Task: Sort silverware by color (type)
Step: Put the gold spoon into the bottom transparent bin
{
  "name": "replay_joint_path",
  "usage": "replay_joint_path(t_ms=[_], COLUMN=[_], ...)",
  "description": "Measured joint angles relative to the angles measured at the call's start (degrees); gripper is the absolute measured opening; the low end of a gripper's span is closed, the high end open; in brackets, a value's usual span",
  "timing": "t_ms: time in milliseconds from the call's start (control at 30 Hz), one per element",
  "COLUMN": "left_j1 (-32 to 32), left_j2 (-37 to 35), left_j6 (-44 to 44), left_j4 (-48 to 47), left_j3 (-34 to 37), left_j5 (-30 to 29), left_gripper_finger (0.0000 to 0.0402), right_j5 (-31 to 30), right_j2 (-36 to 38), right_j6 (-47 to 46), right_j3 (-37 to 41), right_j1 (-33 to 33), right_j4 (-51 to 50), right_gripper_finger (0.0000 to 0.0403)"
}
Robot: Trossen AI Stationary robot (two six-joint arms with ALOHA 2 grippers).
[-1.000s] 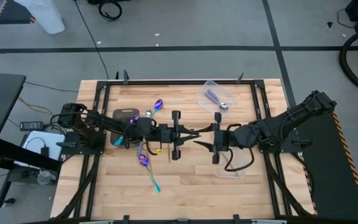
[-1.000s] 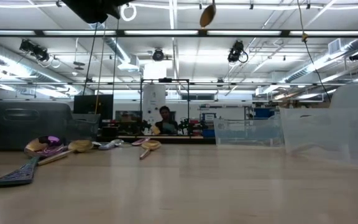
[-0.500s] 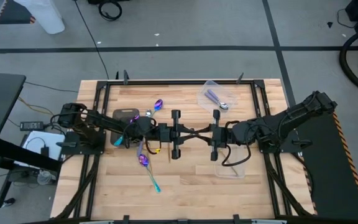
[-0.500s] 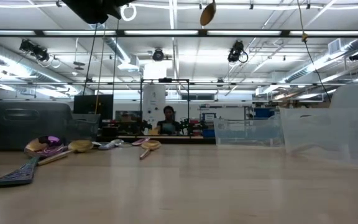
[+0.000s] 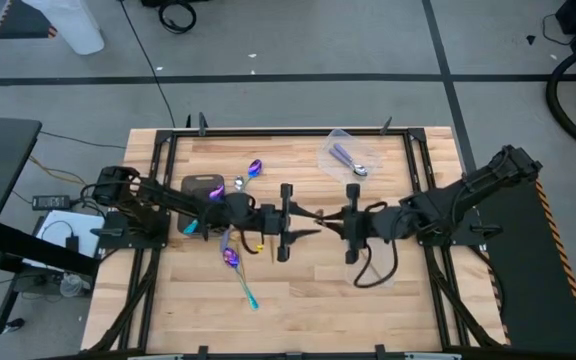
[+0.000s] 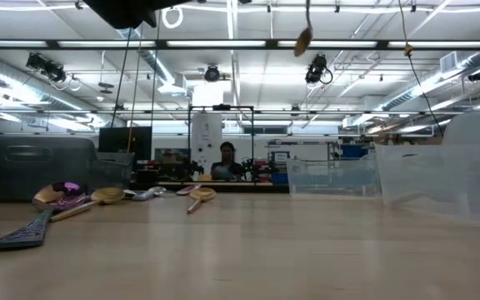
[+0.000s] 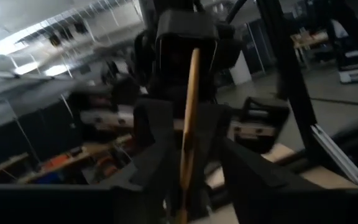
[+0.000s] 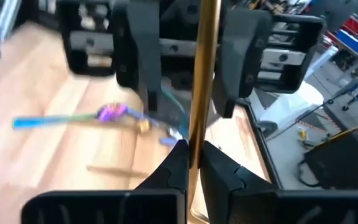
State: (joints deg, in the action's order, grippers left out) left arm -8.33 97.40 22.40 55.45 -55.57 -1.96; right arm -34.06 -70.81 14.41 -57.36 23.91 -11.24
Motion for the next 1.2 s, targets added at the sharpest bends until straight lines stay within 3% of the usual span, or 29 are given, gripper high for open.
replay_joint_path(t_ms=[133, 333, 567, 867, 1033, 1200], left_j1=[-0.9, -1.3, -1.3, -1.3, -1.3, -1.3], left_j2=[0.0, 0.0, 0.0, 0.0, 0.0, 0.0], left_j6=[-1.0, -6.3, -10.2, -10.3, -11.4, -11.4], left_j4=[-5.1, -14.6, -21.5, -22.2, -22.4, -22.7], left_j3=[0.0, 0.0, 0.0, 0.0, 0.0, 0.0], left_j5=[-0.3, -0.3, -0.4, -0.4, -0.4, -0.4], left_gripper_finger=[0.0183, 0.0186, 0.0181, 0.0181, 0.0181, 0.0181], right_j5=[-2.2, -1.2, 8.8, 19.3, 24.0, 26.3], right_j2=[0.0, 0.0, -0.3, -2.9, -4.8, -6.1], right_j6=[0.8, -0.3, -0.3, -1.1, -15.5, -40.4], right_j3=[0.0, 0.0, 0.0, 0.0, 0.0, 0.1], right_j1=[1.4, 3.1, 5.6, 6.7, 5.6, 4.4], right_j4=[-6.2, -22.9, -39.7, -41.5, -41.2, -40.7], right_gripper_finger=[0.0032, 0.0033, 0.0034, 0.0034, 0.0034, 0.0034])
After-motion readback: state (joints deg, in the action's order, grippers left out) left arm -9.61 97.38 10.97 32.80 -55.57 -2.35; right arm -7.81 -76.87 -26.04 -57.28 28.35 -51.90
